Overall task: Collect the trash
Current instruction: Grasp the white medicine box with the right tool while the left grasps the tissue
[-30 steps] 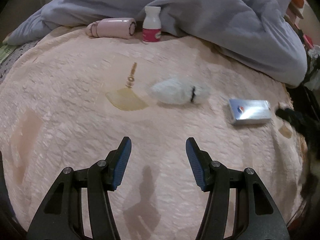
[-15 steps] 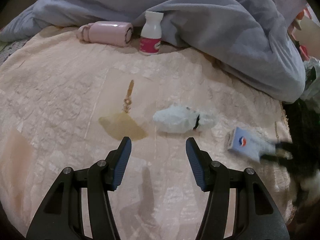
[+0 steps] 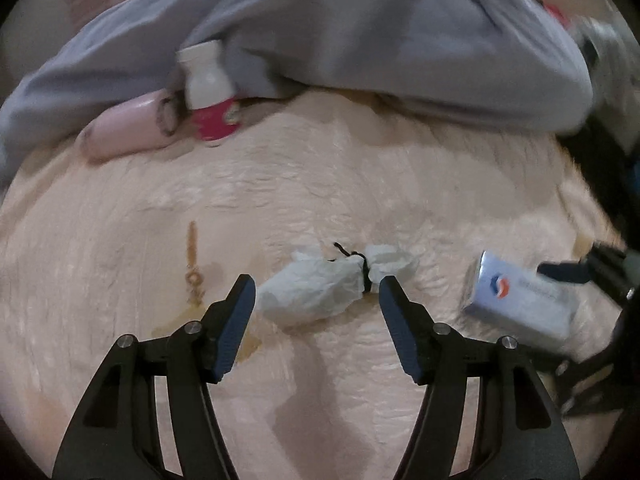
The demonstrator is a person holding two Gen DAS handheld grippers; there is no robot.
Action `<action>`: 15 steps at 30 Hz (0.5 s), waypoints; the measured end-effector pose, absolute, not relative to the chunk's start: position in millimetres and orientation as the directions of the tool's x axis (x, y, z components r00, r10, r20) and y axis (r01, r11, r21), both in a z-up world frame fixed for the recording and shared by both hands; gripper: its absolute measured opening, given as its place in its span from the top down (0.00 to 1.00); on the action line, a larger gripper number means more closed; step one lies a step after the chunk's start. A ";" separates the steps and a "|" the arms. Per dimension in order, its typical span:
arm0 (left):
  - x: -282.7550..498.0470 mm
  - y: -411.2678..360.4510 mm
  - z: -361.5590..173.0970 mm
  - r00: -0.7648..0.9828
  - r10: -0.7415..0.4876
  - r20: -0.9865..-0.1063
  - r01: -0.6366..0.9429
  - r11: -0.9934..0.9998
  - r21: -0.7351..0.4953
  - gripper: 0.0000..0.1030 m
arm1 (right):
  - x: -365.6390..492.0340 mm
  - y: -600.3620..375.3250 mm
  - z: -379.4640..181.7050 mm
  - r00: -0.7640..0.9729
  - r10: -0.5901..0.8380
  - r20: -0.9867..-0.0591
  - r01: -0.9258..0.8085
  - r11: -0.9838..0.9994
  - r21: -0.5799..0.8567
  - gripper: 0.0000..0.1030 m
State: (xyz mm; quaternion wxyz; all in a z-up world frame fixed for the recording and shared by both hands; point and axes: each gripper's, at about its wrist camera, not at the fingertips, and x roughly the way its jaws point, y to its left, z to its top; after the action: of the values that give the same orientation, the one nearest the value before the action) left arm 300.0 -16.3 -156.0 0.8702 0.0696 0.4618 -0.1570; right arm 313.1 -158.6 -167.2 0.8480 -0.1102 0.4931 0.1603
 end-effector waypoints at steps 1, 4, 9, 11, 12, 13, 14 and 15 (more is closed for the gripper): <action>302.2 -19.8 -159.3 0.518 -0.207 -0.830 0.361 0.933 -0.008 0.39 | 311.9 -162.4 -169.3 0.462 0.173 -0.870 -0.375 0.927 -0.015 0.35; 310.9 -34.4 -170.8 0.491 -0.189 -0.850 0.424 0.905 0.043 0.39 | 304.8 -175.4 -171.4 0.467 0.207 -0.859 -0.372 0.928 0.021 0.51; 309.0 -48.6 -181.7 0.424 -0.223 -0.878 0.444 0.896 -0.014 0.75 | 294.8 -183.7 -165.1 0.484 0.226 -0.846 -0.378 0.925 0.031 0.57; 300.1 -49.2 -176.3 0.434 -0.231 -0.871 0.423 0.906 -0.030 0.83 | 289.7 -184.8 -160.6 0.495 0.239 -0.835 -0.370 0.928 0.046 0.57; 294.4 -48.9 -172.4 0.433 -0.252 -0.866 0.421 0.905 -0.053 0.84 | 283.2 -186.1 -156.6 0.503 0.246 -0.828 -0.365 0.929 0.055 0.57; 288.0 -47.8 -167.6 0.433 -0.273 -0.859 0.415 0.906 -0.079 0.84 | 277.4 -188.3 -152.8 0.510 0.254 -0.821 -0.360 0.931 0.065 0.57; 279.4 -46.7 -161.7 0.431 -0.291 -0.854 0.397 0.911 -0.110 0.85 | 272.4 -190.4 -150.6 0.516 0.261 -0.816 -0.355 0.932 0.073 0.57; 273.9 -45.8 -158.7 0.430 -0.300 -0.851 0.385 0.914 -0.127 0.85 | 264.9 -192.8 -146.9 0.522 0.270 -0.809 -0.352 0.932 0.084 0.57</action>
State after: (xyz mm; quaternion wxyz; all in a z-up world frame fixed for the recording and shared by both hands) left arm 273.9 -45.8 -158.7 0.8446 0.0432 0.4936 -0.2029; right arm 264.9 -192.8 -146.9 0.8712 -0.0448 0.4552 0.1784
